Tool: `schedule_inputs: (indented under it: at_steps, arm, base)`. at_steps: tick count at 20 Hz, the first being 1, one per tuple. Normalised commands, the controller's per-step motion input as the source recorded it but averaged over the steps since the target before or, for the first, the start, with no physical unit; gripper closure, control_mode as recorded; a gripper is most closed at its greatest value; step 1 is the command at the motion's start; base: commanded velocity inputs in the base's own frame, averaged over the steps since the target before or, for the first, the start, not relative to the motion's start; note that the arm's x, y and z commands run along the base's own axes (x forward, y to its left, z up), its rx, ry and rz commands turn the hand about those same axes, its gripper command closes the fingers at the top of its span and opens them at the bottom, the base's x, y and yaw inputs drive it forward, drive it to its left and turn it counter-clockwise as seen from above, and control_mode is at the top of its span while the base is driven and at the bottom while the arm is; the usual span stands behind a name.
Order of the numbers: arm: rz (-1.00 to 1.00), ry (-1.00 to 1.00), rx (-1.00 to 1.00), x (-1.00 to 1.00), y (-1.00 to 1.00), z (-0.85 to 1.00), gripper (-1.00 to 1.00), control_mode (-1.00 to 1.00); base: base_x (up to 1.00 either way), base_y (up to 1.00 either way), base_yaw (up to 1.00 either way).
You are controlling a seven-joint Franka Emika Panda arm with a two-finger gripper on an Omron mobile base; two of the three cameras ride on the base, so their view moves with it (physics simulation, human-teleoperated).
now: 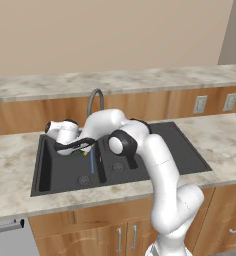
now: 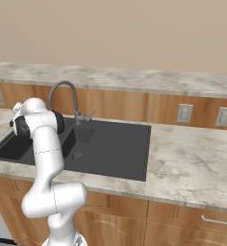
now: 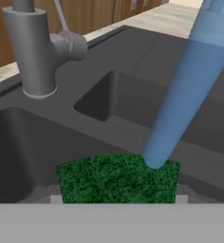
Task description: Soak the sponge with water for a few seconds and then drop it inside the sink.
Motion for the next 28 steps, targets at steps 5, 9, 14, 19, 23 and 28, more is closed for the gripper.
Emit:
schedule_inputs:
  at_steps: [5,9,14,19,23,28]
  arm:
    - [0.0,0.0,0.0,0.0,-0.07,-0.01,1.0,-1.0]
    - [0.0,0.0,0.0,0.0,0.0,0.0,1.0,-1.0]
    - [0.0,0.0,0.0,0.0,0.0,0.0,1.0,-1.0]
    - [0.0,0.01,0.04,-0.04,0.15,0.0,1.0,-1.0]
    - [0.0,0.01,0.11,-0.06,0.24,0.03,1.0,-1.0]
    - [0.0,0.06,0.06,-0.01,0.33,0.09,1.0,-1.0]
  base:
    - [0.0,0.0,0.0]
    - [0.0,0.0,0.0]
    - [0.0,0.0,0.0]
    - [0.0,0.0,0.0]
    - [0.0,0.0,0.0]
    - [0.0,0.0,0.0]
